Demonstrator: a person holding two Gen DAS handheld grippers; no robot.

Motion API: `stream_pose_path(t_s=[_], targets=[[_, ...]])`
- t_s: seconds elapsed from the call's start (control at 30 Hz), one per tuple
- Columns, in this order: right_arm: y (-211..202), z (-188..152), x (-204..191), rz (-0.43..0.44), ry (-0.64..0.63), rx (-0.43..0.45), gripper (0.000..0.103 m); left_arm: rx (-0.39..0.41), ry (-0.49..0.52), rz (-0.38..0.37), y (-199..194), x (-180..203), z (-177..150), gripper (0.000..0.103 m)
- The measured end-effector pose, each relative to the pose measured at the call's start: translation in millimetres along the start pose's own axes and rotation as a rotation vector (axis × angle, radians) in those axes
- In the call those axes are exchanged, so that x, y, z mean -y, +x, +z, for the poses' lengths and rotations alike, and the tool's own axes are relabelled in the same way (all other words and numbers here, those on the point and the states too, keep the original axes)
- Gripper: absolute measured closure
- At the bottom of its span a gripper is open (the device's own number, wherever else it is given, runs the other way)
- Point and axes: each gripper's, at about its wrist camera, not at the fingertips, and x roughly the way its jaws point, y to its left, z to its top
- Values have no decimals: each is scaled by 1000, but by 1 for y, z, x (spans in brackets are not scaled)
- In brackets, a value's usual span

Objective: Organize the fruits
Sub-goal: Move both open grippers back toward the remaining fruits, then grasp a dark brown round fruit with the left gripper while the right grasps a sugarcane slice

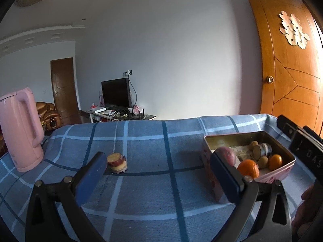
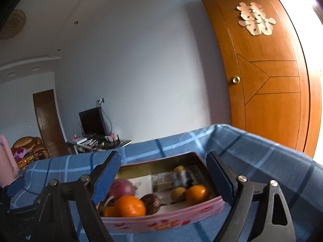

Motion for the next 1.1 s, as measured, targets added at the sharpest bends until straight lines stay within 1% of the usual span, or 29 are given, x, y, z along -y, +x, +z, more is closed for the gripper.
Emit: stream_pose_path(t_s=[0.17,0.33,0.47,0.63,0.83,0.93,1.03,1.1], targets=[[2,-6,-25,20,-40,-30,15,-15,8,27,2,-21,-1,0],[6,-11,-52,64,-48,-63,15,-33,-1,63,8,-49,-2,0],[11,-18,-81,110,-67,-89,15,-54,-7,101,16,-75,-1,0],[20,-26,-120,171,-96,-134,15,-95,-44,149,29,-112,-1,0],[34,-34,-162,235,-143,-186,15,-125,-68,204,43,-155,-2,0],[46,-38,-178,259,-162,-231,15,-159,-80,244,53,-178,-3,0],[61,-45,-195,285,-183,-303,16,-210,-89,302,63,-200,-4,0],[73,-50,-206,330,-194,-361,16,-247,-103,332,70,-214,-6,0]])
